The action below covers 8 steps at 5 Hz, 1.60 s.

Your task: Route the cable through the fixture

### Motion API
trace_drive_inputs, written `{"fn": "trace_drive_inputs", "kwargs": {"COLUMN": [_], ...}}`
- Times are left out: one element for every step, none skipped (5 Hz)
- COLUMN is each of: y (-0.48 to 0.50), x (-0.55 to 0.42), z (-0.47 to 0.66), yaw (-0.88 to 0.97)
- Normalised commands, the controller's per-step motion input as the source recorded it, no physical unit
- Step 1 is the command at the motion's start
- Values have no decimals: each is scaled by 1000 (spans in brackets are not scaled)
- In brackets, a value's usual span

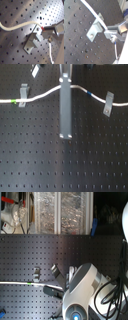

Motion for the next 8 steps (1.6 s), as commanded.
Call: {"fn": "trace_drive_inputs", "kwargs": {"y": [2,9,-478,-286,17,437,423,0], "x": [-67,-1,-380,-465,-24,-32,-32,0], "z": [266,24,77,12,0,162,397,79], "yaw": [-1000,0,-166,320,0,77,177,0]}}
